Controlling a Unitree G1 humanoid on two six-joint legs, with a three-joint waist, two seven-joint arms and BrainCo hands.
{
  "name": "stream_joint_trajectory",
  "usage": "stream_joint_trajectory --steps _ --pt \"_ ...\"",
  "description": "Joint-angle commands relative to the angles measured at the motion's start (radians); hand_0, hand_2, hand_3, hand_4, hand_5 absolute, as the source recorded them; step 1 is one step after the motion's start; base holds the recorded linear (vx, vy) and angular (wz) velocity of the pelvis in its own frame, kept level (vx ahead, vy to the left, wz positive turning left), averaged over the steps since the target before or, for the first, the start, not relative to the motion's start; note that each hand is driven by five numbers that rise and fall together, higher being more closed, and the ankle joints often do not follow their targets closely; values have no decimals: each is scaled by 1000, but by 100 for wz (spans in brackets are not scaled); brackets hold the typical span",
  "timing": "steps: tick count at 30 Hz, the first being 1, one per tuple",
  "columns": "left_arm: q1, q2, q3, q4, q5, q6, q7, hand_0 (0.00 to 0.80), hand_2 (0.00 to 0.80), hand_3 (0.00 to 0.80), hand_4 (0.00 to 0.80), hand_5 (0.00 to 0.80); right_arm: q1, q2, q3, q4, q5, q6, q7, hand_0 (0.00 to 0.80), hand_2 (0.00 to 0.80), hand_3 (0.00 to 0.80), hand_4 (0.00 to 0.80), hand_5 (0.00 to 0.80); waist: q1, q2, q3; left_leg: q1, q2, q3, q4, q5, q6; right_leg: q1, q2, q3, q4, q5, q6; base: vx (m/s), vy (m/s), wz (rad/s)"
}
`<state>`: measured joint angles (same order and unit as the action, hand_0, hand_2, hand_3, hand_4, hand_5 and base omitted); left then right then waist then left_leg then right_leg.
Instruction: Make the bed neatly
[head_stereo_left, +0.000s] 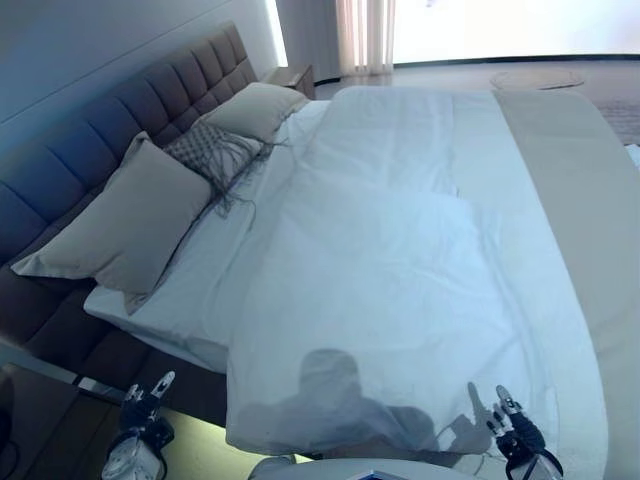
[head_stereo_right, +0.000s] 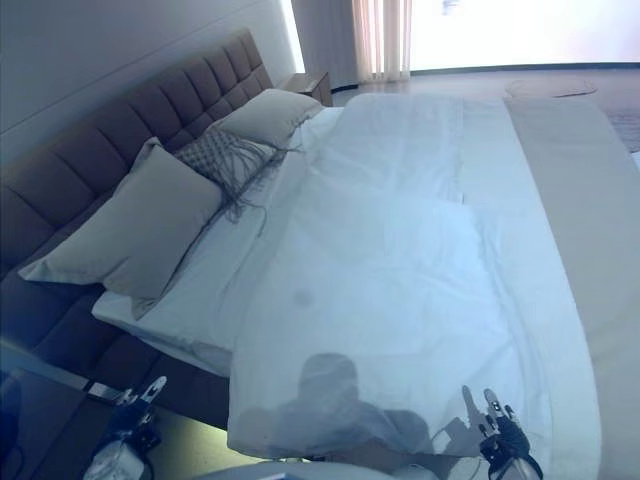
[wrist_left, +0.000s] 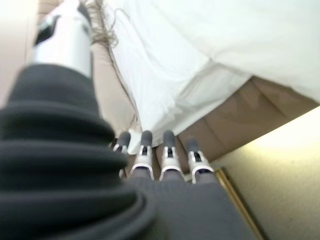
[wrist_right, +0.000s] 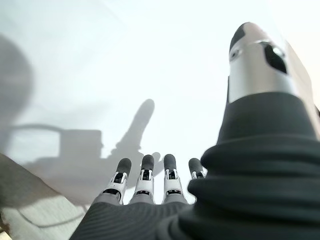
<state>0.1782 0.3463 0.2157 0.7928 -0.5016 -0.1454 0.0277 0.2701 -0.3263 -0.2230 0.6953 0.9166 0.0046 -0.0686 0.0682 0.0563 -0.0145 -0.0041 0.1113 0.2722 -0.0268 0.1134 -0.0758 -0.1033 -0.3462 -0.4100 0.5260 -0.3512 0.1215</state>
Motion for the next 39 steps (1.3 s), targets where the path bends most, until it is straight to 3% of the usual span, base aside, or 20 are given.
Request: stream_joint_trajectory --steps 1,8,16,19,21,23,29,32,34,36,39 --pt "-82 96 9 -18 154 -94 75 0 0 0 0 0 -69 35 -72 60 -6 -76 -1 0 0 0 0 0 9 -44 56 44 9 -24 94 -138 19 116 -22 23 -392 424 84 36 -32 -10" --pt "-112 41 -118 -26 130 -131 127 0 0 0 0 0 -114 14 -117 237 52 -134 133 0 0 0 0 0 -3 -35 80 41 22 -12 78 -130 11 106 -3 22 -413 411 88 -3 -13 -7" --pt "-97 -9 -181 -55 122 -143 47 0 0 0 0 0 -107 55 -127 230 134 -167 249 0 0 0 0 0 -4 -53 92 54 30 -7 79 -137 8 121 -2 23 -429 420 93 10 -41 -7" --pt "-99 -11 -195 -68 108 -141 39 0 0 0 0 0 -117 58 -121 214 137 -163 255 0 0 0 0 0 0 -60 95 46 27 -21 118 -154 12 124 -4 33 -428 423 90 2 -7 -10" --pt "-101 -6 -195 -91 98 -132 36 0 0 0 0 0 -129 59 -110 181 135 -156 240 0 0 0 0 0 7 -68 104 30 24 -56 186 -184 15 123 -12 50 -419 425 85 -26 25 -19" --pt "-94 -3 -189 -124 94 -117 29 0 0 0 0 0 -143 64 -90 144 135 -163 226 0 0 0 0 0 21 -74 113 17 10 -90 225 -213 26 118 -26 71 -409 432 81 -42 103 -36" --pt "-78 13 -182 -150 78 -87 15 0 0 0 0 0 -156 101 -56 64 141 -168 227 0 0 0 0 0 22 -73 110 38 -61 -74 178 -222 73 73 -68 115 -387 537 103 -54 128 -23" --pt "-87 28 -190 -156 73 -76 35 0 0 0 0 0 -175 112 -30 66 140 -142 228 0 0 0 0 0 21 -62 101 42 -73 -71 152 -214 95 26 -12 112 -284 491 88 -92 66 -10" --pt "-89 26 -194 -151 34 -80 43 0 0 0 0 0 -180 121 -13 76 109 -139 229 0 0 0 0 0 18 -58 92 36 -72 -77 146 -199 104 27 54 101 -259 424 61 -64 -57 -1" --pt "-93 15 -197 -151 21 -91 48 0 0 0 0 0 -175 128 8 87 113 -138 240 0 0 0 0 0 21 -64 86 23 -70 -99 153 -180 96 58 120 108 -308 376 27 -57 -210 -1" --pt "-103 -3 -191 -148 -4 -96 54 0 0 0 0 0 -178 118 42 103 110 -134 214 0 0 0 0 0 37 -75 84 2 -60 -111 172 -163 73 107 163 80 -383 354 -6 -84 -209 2"
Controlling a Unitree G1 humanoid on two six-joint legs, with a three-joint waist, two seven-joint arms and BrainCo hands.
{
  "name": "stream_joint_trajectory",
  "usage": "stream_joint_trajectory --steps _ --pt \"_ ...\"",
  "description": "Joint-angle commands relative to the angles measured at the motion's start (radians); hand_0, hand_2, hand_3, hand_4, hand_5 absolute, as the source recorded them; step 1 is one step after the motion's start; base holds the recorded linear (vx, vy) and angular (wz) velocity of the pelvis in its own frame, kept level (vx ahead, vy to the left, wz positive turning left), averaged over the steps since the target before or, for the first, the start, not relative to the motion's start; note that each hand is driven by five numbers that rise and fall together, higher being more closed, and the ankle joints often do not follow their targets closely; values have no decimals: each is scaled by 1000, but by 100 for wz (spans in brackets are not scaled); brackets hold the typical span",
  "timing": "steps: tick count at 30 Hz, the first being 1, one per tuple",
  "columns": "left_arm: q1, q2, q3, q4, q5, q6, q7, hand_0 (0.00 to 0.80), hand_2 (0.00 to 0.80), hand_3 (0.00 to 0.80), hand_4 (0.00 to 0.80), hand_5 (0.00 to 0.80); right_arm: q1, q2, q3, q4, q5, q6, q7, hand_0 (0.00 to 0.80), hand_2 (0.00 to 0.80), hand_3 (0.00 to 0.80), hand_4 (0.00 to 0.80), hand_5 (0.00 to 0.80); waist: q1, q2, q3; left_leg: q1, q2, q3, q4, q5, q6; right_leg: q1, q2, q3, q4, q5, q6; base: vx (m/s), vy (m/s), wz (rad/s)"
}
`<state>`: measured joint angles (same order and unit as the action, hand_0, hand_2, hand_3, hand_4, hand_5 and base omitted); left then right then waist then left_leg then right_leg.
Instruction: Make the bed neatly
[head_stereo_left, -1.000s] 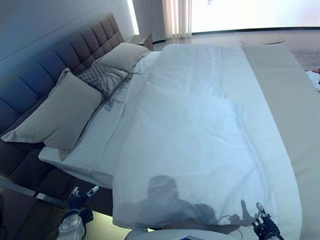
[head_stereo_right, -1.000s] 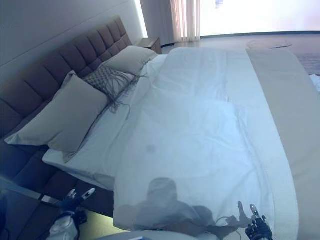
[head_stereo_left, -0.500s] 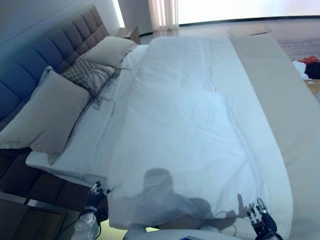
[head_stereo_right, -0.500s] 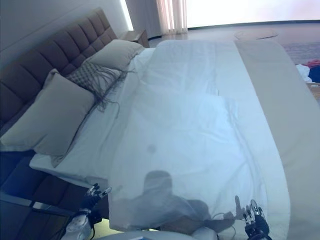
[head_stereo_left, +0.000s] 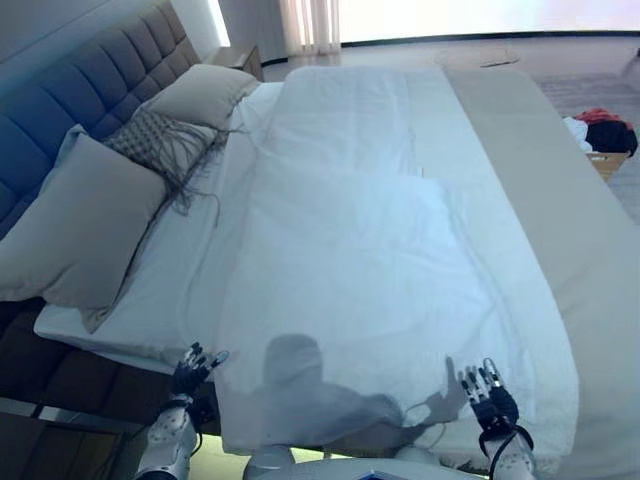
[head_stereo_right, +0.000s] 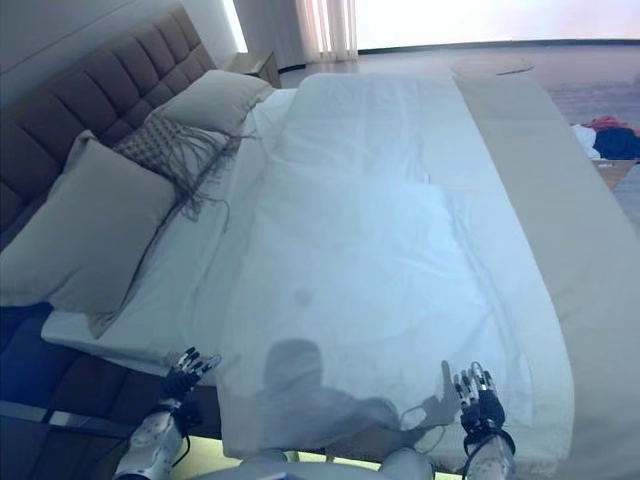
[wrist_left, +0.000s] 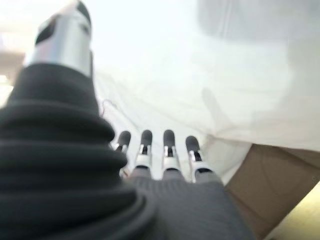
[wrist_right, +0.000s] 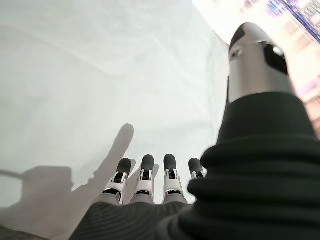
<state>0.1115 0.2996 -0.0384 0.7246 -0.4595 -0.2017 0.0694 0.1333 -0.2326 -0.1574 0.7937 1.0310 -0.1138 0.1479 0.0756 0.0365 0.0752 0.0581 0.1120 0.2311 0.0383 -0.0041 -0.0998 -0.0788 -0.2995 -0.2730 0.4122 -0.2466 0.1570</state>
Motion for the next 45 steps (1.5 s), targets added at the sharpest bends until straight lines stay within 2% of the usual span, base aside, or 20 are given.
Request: stream_joint_trajectory --steps 1,2,4,7,9,10,13,16,18,20,21,24,26,27,29,31,36,40,42,45 --pt "-35 35 67 -78 -46 -41 9 0 0 0 0 0 -45 18 -18 2 -7 -15 -6 0 0 0 0 0 33 -59 -5 -62 -58 -68 125 -51 90 98 119 -66 -288 253 -46 -82 -147 -3" --pt "-30 27 69 -81 -33 -41 3 0 0 0 0 0 -48 10 -7 -3 -10 -21 -11 0 0 0 0 0 33 -69 -4 -67 -46 -59 160 -58 73 117 123 -73 -322 261 -55 -78 -109 -9" --pt "-17 13 61 -84 -11 -47 -2 0 0 0 0 0 -51 -3 7 -13 9 -23 -15 0 0 0 0 0 38 -73 -6 -88 3 -80 207 1 28 137 134 -79 -359 273 -66 -73 -61 -19" --pt "-8 3 56 -92 -5 -46 2 0 0 0 0 0 -58 -23 14 -29 20 -4 -25 0 0 0 0 0 36 -59 -12 -104 106 -118 200 140 -38 143 144 -67 -375 272 -75 -72 69 -31" --pt "-15 5 56 -96 -11 -43 -15 0 0 0 0 0 -65 -33 12 -13 34 -6 -38 0 0 0 0 0 32 -40 -14 -102 157 -137 162 192 -57 125 134 -69 -350 257 -78 -97 197 -25" --pt "-21 4 52 -101 -7 -40 -19 0 0 0 0 0 -72 -38 14 0 51 -9 -43 0 0 0 0 0 32 -28 -10 -86 177 -139 143 196 -65 120 129 -69 -332 245 -79 -101 254 -5" --pt "-41 9 33 -114 1 -30 -25 0 0 0 0 0 -88 -37 14 20 79 -30 -29 0 0 0 0 0 21 -2 -9 -45 196 -126 85 184 -74 101 98 -71 -302 239 -66 -75 283 -5" --pt "-48 17 20 -128 18 -16 -25 0 0 0 0 0 -90 -21 23 -21 94 -33 -49 0 0 0 0 0 8 14 -11 -18 190 -119 40 154 -76 86 45 -63 -277 251 -33 -38 374 4" --pt "-60 30 13 -143 27 5 -35 0 0 0 0 0 -91 0 20 -68 93 -36 -82 0 0 0 0 0 -6 11 -1 -7 162 -83 48 74 -58 84 -20 -61 -259 268 8 -41 394 12" --pt "-78 41 0 -145 45 22 -40 0 0 0 0 0 -92 17 16 -81 88 -45 -90 0 0 0 0 0 -11 3 4 -8 107 -67 70 4 -23 83 -98 -49 -252 310 45 -7 395 17" --pt "-76 46 -3 -148 54 24 -43 0 0 0 0 0 -88 27 15 -91 80 -41 -94 0 0 0 0 0 -9 -1 6 -10 77 -79 83 -20 -6 79 -126 -31 -252 335 54 15 345 18" --pt "-67 68 -4 -173 69 36 -35 0 0 0 0 0 -88 57 36 -116 71 -30 -109 0 0 0 0 0 -3 -10 12 -11 -8 -87 104 -81 50 54 -173 15 -279 432 72 -39 249 7" --pt "-67 79 -5 -173 72 37 -17 0 0 0 0 0 -99 68 50 -105 81 -15 -102 0 0 0 0 0 5 -10 13 3 -32 -76 81 -83 69 21 -165 11 -242 456 80 -89 189 -15" --pt "-71 84 -7 -167 103 24 -11 0 0 0 0 0 -105 73 63 -101 81 -8 -93 0 0 0 0 0 7 -6 12 8 -41 -81 63 -77 79 4 -143 18 -222 448 77 -96 161 -14" --pt "-104 102 -45 -144 282 -40 34 0 0 0 0 0 -103 89 82 -94 78 -18 -87 0 0 0 0 0 0 -5 5 0 -48 -93 43 -63 86 8 -95 50 -234 419 62 -54 88 -10" --pt "-150 139 -109 -135 497 -85 105 0 0 0 0 0 -99 82 92 -82 73 -10 -86 0 0 0 0 0 -9 -17 -1 -10 -45 -86 40 -54 86 -1 -88 47 -241 433 59 -2 10 -3" --pt "-254 194 -217 -194 769 -17 209 0 0 0 0 0 -111 34 133 -100 40 31 -104 0 0 0 0 0 -29 -31 7 -6 20 -55 28 -31 50 12 -46 0 -277 363 53 1 -14 -7" --pt "-351 190 -301 -184 838 30 299 0 0 0 0 0 -116 -4 150 -150 74 13 -127 0 0 0 0 0 -62 -35 32 -40 60 -45 17 -6 16 -33 -21 -9 -291 356 58 -136 9 -15" --pt "-393 179 -332 -163 857 32 349 0 0 0 0 0 -129 -16 156 -155 87 -1 -132 0 0 0 0 0 -76 -33 49 -64 62 -46 12 -2 9 -71 -20 -6 -293 364 60 -195 62 -11" --pt "-456 158 -374 -132 870 23 432 0 0 0 0 0 -145 -33 156 -188 98 -18 -160 0 0 0 0 0 -110 -26 104 -112 36 -41 -1 -2 13 -152 -31 15 -288 386 72 -241 113 -26"
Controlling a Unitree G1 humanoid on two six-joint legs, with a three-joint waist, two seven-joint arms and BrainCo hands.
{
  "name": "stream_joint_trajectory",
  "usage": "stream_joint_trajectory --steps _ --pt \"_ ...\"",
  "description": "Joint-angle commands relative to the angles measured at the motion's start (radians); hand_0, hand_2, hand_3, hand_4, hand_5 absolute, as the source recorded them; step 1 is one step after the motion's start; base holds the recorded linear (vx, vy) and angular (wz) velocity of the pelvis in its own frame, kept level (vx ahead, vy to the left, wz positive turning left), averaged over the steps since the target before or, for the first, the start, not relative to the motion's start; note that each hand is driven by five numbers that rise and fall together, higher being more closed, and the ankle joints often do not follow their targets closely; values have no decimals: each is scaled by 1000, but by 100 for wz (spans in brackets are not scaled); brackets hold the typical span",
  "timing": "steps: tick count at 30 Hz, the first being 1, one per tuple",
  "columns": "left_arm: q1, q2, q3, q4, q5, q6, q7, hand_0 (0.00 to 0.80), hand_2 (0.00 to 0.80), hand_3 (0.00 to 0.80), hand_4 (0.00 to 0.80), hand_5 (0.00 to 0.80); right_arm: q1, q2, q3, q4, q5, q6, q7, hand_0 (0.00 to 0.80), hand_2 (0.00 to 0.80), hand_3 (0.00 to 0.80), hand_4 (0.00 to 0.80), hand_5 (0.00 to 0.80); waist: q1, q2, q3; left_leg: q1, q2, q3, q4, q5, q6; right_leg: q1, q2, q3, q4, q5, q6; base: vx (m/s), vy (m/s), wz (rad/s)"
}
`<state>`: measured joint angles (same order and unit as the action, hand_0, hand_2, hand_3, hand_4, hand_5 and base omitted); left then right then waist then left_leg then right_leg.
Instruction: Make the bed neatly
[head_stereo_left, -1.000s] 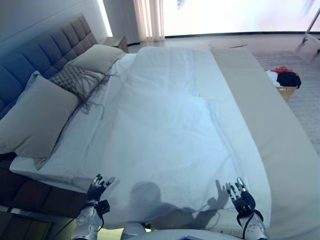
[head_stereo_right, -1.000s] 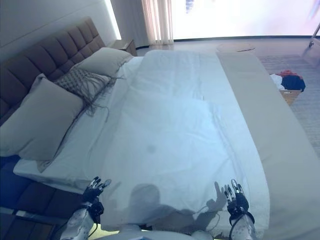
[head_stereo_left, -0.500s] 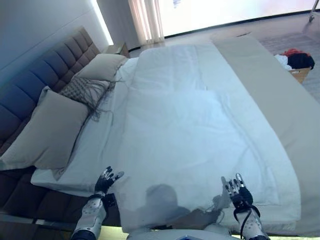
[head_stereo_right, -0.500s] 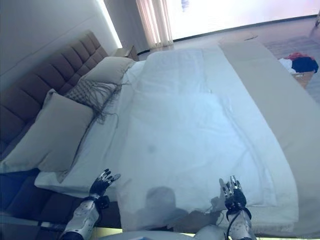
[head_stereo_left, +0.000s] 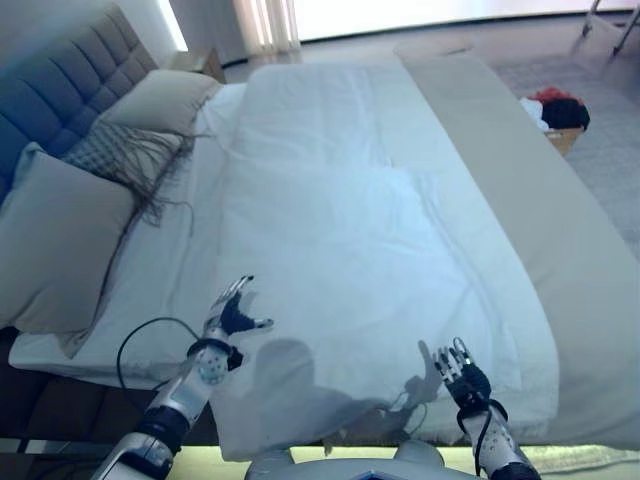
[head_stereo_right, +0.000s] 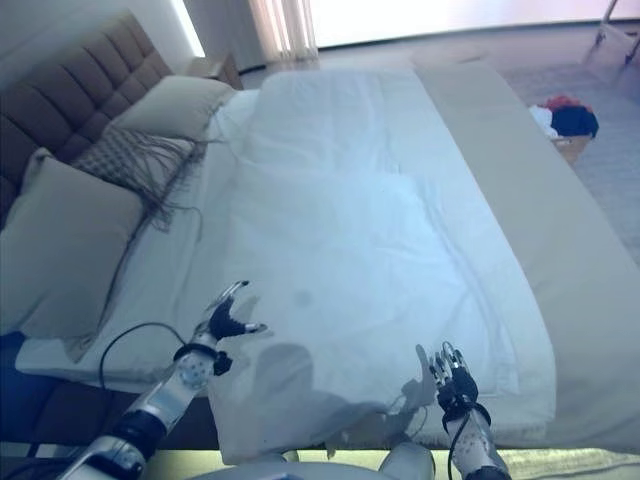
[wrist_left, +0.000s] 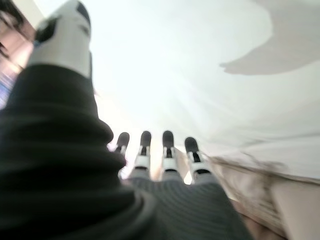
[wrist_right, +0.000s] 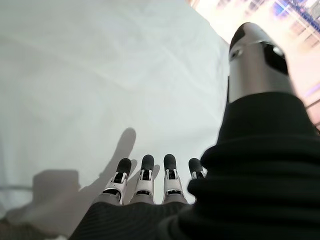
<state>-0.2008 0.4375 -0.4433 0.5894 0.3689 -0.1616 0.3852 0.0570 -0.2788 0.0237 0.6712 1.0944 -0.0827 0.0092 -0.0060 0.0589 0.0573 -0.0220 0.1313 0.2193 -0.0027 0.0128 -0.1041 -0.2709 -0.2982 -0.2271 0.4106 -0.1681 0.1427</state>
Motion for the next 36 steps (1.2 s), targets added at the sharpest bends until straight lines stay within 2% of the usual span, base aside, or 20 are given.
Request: stream_joint_trajectory --steps 1,5,10,13,19,25,26,28,29,30,36 --pt "-167 11 15 15 46 -18 139 0 0 0 0 0 -77 5 -23 -67 42 -60 -23 0 0 0 0 0 -39 -46 143 -54 9 -31 43 -19 19 5 -37 -18 -279 315 88 -252 126 -38" --pt "-259 -30 -49 74 50 -5 212 0 0 0 0 0 -118 -30 -16 -63 67 -99 -20 0 0 0 0 0 -76 -34 219 -154 -15 -30 66 -10 23 -126 -48 33 -249 336 93 -258 159 -25" --pt "-342 -54 -88 164 43 24 296 0 0 0 0 0 -160 -61 11 -92 74 -134 -17 0 0 0 0 0 -105 -32 292 -256 -12 -29 67 22 9 -226 -30 65 -262 358 92 -178 104 -16" --pt "-388 -51 -104 214 91 84 318 0 0 0 0 0 -181 -71 24 -147 75 -155 -24 0 0 0 0 0 -120 -37 329 -321 -4 -32 70 48 -8 -280 -27 75 -270 376 91 -112 89 -21" --pt "-431 -37 -113 289 72 273 281 0 0 0 0 0 -183 -83 22 -289 56 -165 -36 0 0 0 0 0 -144 -47 382 -415 17 -17 79 92 -31 -351 -33 73 -269 389 91 -26 77 -9" --pt "-426 -46 -119 333 78 365 273 0 0 0 0 0 -173 -92 38 -380 32 -164 -32 0 0 0 0 0 -150 -56 421 -479 24 -35 126 89 -35 -404 -36 73 -232 383 83 22 50 -9" --pt "-428 -49 -121 341 76 368 271 0 0 0 0 0 -174 -91 43 -385 27 -165 -32 0 0 0 0 0 -148 -52 418 -473 28 -43 129 66 -44 -401 -34 78 -221 356 94 105 63 -10" --pt "-440 -58 -133 362 79 392 254 0 0 0 0 0 -183 -93 55 -407 15 -169 -38 0 0 0 0 0 -151 -52 426 -484 35 -43 134 69 -47 -414 -38 78 -210 350 94 60 50 -8" --pt "-439 -62 -135 366 80 402 246 417 417 417 417 417 -185 -93 60 -416 12 -170 -44 0 0 0 0 0 -151 -52 427 -488 37 -43 134 72 -47 -417 -39 77 -209 349 94 15 32 -3" --pt "-439 -67 -135 374 85 407 236 784 784 784 784 784 -189 -92 68 -429 7 -174 -54 0 0 0 0 0 -152 -54 428 -490 39 -42 131 75 -48 -418 -39 76 -211 348 95 0 0 0" --pt "-438 -81 -141 396 62 378 258 800 800 800 800 800 -189 -103 81 -468 3 -180 -74 0 0 0 0 0 -157 -58 437 -497 49 -39 129 84 -51 -421 -41 73 -220 352 97 0 0 0"
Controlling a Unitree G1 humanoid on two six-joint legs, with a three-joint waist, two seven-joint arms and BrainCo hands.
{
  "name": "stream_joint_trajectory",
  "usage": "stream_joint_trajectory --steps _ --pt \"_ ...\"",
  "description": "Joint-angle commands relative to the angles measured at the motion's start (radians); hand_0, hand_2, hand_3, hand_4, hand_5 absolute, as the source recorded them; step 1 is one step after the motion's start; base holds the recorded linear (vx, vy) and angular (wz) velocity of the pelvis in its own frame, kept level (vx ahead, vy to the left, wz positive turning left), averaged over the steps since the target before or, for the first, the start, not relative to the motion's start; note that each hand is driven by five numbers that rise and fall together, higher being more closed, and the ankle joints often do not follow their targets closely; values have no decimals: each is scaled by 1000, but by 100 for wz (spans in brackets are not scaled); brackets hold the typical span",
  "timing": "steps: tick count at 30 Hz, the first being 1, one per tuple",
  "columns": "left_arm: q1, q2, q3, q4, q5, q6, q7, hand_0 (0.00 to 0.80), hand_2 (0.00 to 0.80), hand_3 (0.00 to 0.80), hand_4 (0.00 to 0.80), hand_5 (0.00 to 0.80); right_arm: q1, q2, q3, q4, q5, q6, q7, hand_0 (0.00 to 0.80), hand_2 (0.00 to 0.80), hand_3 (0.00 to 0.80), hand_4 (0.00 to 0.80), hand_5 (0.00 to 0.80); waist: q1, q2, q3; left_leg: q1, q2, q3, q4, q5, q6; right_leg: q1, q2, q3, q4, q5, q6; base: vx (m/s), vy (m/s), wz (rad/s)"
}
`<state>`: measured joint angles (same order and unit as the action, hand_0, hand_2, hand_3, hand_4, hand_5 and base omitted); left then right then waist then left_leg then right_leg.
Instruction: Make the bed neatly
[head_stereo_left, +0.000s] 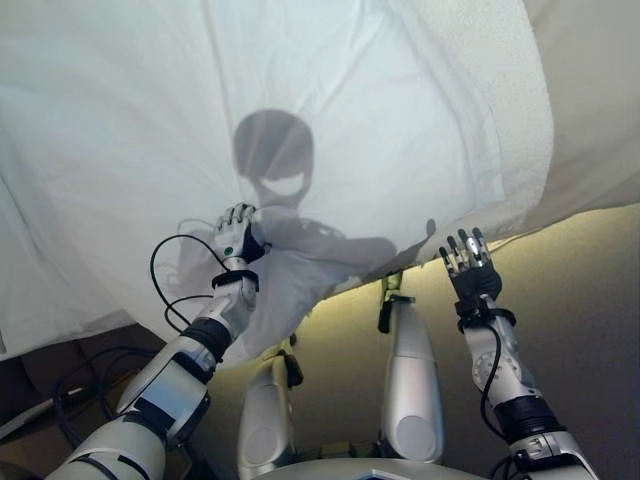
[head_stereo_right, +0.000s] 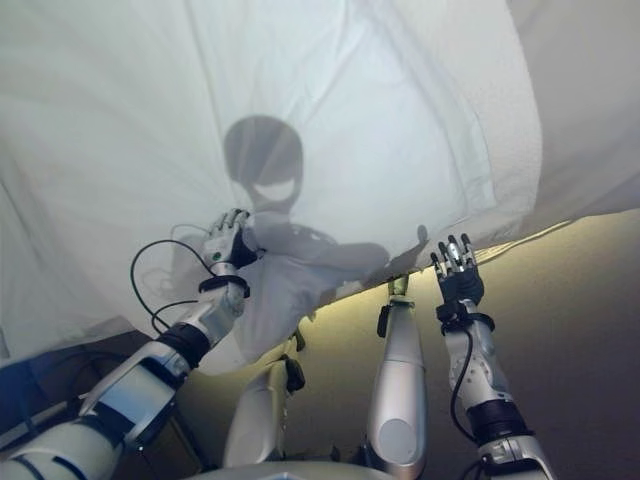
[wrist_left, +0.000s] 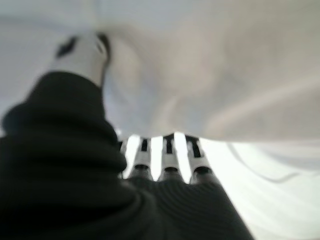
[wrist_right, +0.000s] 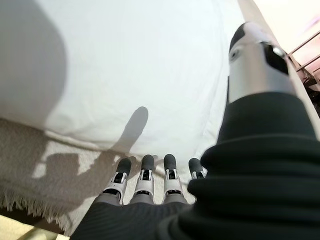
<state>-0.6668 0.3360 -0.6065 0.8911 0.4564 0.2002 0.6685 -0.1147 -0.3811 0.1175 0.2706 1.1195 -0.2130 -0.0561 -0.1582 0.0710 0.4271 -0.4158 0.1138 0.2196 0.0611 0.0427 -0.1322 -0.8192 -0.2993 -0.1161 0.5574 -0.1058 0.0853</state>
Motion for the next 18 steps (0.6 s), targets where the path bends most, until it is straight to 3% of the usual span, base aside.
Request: stream_joint_trajectory --steps 1,10,17,18 --pt "29 20 23 94 -28 12 -23 800 800 800 800 800 -15 -3 -13 -68 -18 -50 -8 0 0 0 0 0 -6 -70 68 -101 67 -37 65 54 -23 129 -41 -38 -368 289 155 0 0 0" --pt "67 30 34 87 -70 -39 -14 800 800 800 800 800 7 -20 -31 -47 13 -34 25 0 0 0 0 0 -8 -56 45 -47 73 -12 66 43 -21 170 -65 -56 -368 276 157 9 3 -2" --pt "183 30 71 117 -134 -115 -36 800 800 800 800 800 84 -43 -83 24 12 8 125 0 0 0 0 0 -18 -16 -40 108 60 25 59 13 -23 277 -113 -74 -354 252 160 93 64 -2" --pt "205 32 78 131 -144 -121 -43 800 800 800 800 800 93 -51 -92 43 7 20 146 0 0 0 0 0 -23 -10 -55 122 54 37 58 28 -15 287 -124 -79 -359 271 149 105 109 22"
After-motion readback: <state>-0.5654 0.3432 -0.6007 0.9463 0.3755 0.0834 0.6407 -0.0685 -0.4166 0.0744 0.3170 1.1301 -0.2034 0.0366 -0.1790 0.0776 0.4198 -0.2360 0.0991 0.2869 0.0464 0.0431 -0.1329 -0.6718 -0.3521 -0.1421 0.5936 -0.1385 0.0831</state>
